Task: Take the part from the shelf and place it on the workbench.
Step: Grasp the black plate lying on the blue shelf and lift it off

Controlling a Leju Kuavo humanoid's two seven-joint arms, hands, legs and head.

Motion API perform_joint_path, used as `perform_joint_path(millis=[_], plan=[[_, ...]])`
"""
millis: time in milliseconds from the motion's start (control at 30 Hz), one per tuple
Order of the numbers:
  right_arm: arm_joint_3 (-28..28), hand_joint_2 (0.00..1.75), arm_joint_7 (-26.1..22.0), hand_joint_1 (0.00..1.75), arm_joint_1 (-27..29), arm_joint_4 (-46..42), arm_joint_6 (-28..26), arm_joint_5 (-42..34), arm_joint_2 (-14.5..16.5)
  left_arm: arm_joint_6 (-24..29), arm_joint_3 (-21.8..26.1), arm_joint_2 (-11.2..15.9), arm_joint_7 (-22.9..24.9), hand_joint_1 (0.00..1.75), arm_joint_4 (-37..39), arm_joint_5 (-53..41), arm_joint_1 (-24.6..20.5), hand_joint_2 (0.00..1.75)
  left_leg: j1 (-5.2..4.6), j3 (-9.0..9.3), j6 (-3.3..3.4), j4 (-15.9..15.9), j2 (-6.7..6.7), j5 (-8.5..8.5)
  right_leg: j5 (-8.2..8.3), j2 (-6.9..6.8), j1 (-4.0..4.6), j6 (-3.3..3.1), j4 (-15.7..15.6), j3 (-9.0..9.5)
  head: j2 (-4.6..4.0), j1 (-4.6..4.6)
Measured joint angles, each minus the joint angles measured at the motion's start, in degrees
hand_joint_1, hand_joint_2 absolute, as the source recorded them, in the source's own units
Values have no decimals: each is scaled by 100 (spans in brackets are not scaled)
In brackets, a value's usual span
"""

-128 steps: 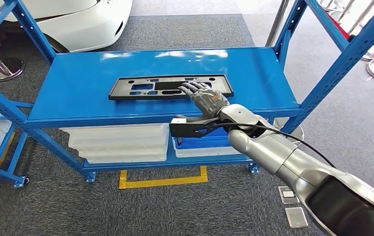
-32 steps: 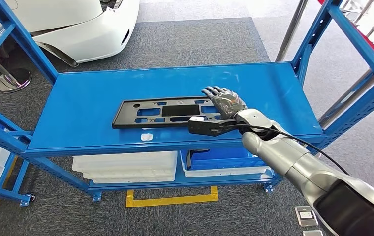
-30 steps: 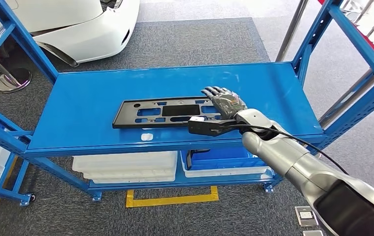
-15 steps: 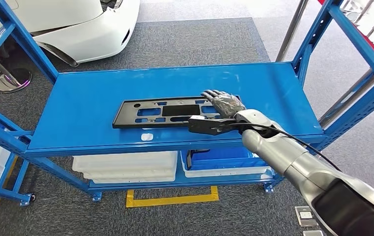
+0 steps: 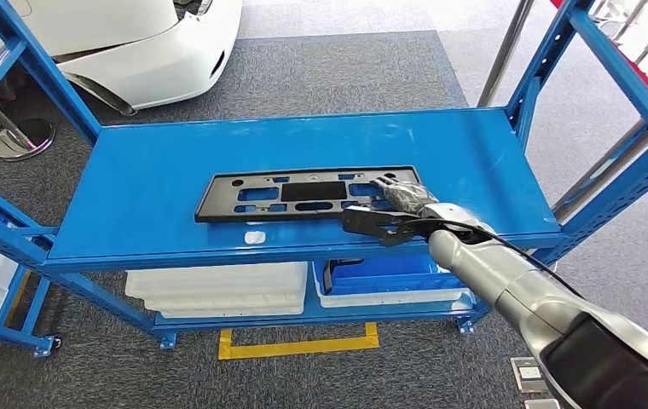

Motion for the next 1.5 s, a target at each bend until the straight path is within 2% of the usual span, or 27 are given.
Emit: perform_joint_path(millis=[67, 333, 667, 900, 1133, 1300, 1467, 1500], plan=[[0, 175, 52, 175, 22, 75, -1, 19, -49, 0, 0, 0, -40, 0, 0, 3, 4, 0, -1, 4, 0, 0, 0, -1, -1, 0, 0, 1, 0, 4, 0, 0], [0, 175, 176, 175, 66, 321, -132, 246, -246, 0, 0, 0, -191, 0, 0, 13, 34, 0, -1, 80, 4, -2, -2, -31, -25, -2, 4, 5, -5, 84, 0, 1], [3, 175, 164, 175, 84, 419, -431, 603, -287, 23, 1, 0, -220, 0, 0, -4, 40, 0, -1, 136, 10, -1, -3, -43, -39, -3, 5, 8, -14, 150, 0, 5], [-22, 175, -18, 175, 261, 280, -973, 737, -287, 220, 2, 0, -432, 0, 0, -46, 41, 0, 0, 133, 12, 0, -2, -44, -38, -5, 2, 10, -15, 151, 0, 15], [-148, 175, -189, 175, 423, 20, -1222, 665, -313, 306, 6, 0, -514, 0, 0, -7, 43, 0, 0, 131, 15, 1, 2, -48, -39, 0, 4, 9, -15, 145, 0, 13], [-591, 175, -1046, 175, 996, -879, -1828, -324, -321, 541, 119, 0, -917, 0, 0, 342, 61, 0, 7, 122, 12, -4, 0, -51, -41, -2, 7, 7, -15, 141, 0, 20], [-1295, 175, -1604, 175, 1745, -2726, -2201, -1383, -272, 746, 357, 0, -1275, 0, 0, 644, 90, 0, 10, 120, 9, -9, -26, -52, -56, -26, 13, 0, -15, 139, 0, 6], [-1412, 175, -1689, 175, 1896, -3099, -2262, -1462, -257, 784, 404, 0, -1321, 0, 0, 684, 105, 44, 11, 119, 8, -11, -31, -54, -59, -31, 14, -3, -15, 139, 0, 9]])
